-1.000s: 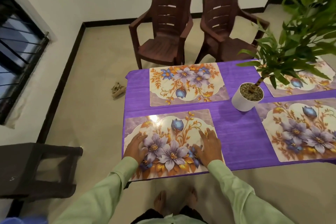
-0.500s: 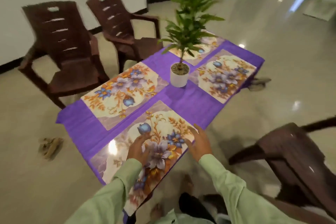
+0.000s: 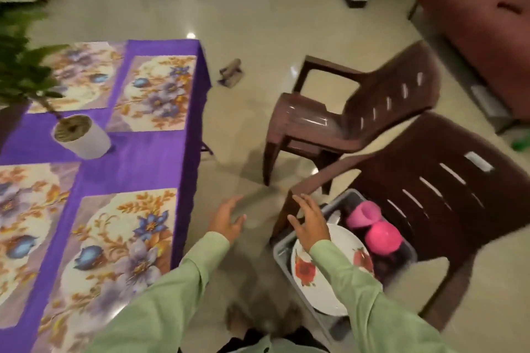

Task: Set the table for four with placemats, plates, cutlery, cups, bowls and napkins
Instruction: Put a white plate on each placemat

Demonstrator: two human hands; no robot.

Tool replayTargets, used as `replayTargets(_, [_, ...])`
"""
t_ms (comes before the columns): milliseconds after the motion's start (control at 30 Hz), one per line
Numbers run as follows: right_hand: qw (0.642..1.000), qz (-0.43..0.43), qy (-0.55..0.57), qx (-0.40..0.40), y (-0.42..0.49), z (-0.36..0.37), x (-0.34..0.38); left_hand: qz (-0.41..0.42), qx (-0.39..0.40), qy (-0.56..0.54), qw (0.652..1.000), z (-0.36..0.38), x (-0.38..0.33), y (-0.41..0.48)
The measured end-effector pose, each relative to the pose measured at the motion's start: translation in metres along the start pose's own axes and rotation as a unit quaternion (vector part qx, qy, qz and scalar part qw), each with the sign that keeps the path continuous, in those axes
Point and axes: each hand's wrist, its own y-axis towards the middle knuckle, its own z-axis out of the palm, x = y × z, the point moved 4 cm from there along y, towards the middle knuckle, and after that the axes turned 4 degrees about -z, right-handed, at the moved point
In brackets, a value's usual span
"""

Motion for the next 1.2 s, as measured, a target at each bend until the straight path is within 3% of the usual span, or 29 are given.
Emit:
replayTargets(267, [0.976, 0.216, 0.006, -0.043, -0.072, -0.049, -0.146, 0.011, 0.153, 0.114, 0.982, 0.141, -0.049, 0.011])
replayTargets(400, [0.951, 0.305, 0.039, -0.036, -0.095, -0.024, -0.24, -0.037, 0.219, 0.122, 0.967, 0.214, -0.022, 0.026])
replayTargets(500, [0.93, 0.36, 0.06, -0.041, -0.103, -0.01, -0.283, -0.082, 0.254, 0.125, 0.956, 0.276, 0.054, 0.057])
replayTargets(567, [0.917, 0.389, 0.068, -0.059, -0.104, -0.001, -0.309, -0.118, 0.248, 0.125, 0.953, 0.308, 0.092, 0.072])
replayTargets(667, [0.902, 0.425, 0.043, -0.059, -0.106, 0.016, -0.348, -0.146, 0.207, 0.186, 0.949, 0.322, 0.084, 0.072])
replayTargets(833, [0.9, 0.434, -0.022, -0.031, -0.096, 0.044, -0.39, -0.217, 0.172, 0.181, 0.944, 0.362, 0.125, 0.082])
replayTargets(1200, [0.896, 0.434, -0.037, -0.089, -0.076, 0.029, -0.393, -0.255, 0.116, 0.125, 0.952, 0.37, 0.134, 0.085])
